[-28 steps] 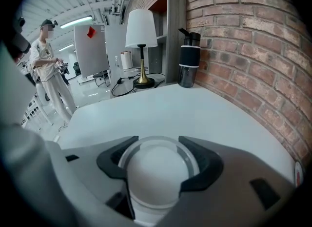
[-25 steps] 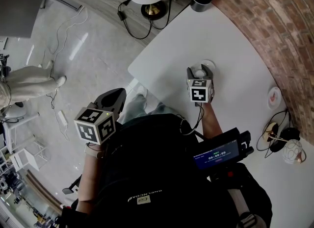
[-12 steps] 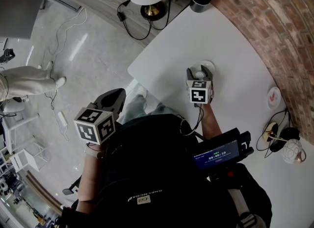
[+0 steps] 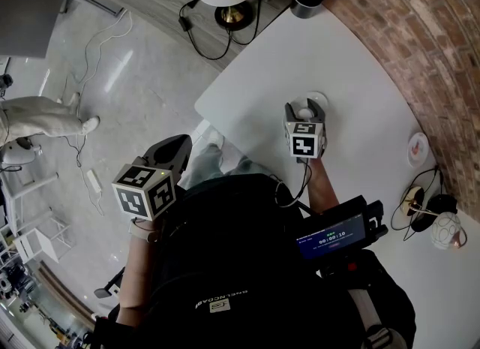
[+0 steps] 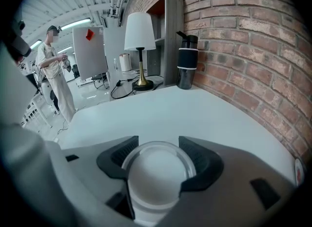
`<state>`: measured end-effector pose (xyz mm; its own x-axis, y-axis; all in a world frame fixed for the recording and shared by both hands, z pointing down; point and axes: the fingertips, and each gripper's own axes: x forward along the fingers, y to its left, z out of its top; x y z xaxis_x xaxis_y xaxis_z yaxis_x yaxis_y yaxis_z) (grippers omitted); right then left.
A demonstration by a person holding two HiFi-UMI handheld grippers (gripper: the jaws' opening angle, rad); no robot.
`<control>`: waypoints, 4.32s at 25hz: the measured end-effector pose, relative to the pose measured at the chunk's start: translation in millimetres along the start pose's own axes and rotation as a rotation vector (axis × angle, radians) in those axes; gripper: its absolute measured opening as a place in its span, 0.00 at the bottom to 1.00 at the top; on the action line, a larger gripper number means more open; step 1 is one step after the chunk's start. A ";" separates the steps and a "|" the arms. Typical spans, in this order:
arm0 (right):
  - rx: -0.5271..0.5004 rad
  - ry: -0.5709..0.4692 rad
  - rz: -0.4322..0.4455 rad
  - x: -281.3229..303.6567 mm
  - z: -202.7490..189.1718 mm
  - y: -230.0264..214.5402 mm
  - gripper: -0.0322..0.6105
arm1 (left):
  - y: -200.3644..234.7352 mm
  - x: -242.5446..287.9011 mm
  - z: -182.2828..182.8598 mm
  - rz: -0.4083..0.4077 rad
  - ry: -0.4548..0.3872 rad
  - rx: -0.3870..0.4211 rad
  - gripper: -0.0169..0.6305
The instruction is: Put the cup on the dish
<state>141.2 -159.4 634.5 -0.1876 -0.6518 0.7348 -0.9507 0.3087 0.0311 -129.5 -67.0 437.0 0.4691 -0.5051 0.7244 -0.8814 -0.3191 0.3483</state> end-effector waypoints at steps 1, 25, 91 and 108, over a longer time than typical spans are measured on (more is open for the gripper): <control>0.000 -0.001 0.000 -0.3 0.3 -0.1 0.45 | 0.1 0.2 -0.1 -0.001 0.000 -0.001 0.04; 0.036 -0.067 -0.029 -17.3 9.5 -5.3 0.45 | -1.2 7.3 11.3 -0.061 0.017 0.049 0.04; 0.445 -0.516 -0.490 -319.0 78.2 -39.9 0.30 | -160.1 93.8 30.6 -0.695 0.243 0.584 0.04; 0.524 -0.460 -0.520 -333.9 47.2 -30.5 0.29 | -175.9 89.4 18.8 -0.724 0.264 0.624 0.04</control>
<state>221.2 16.1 356.2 0.3279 -0.8717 0.3641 -0.9138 -0.3905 -0.1120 68.6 -71.1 429.4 0.7889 0.1491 0.5962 -0.1645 -0.8835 0.4387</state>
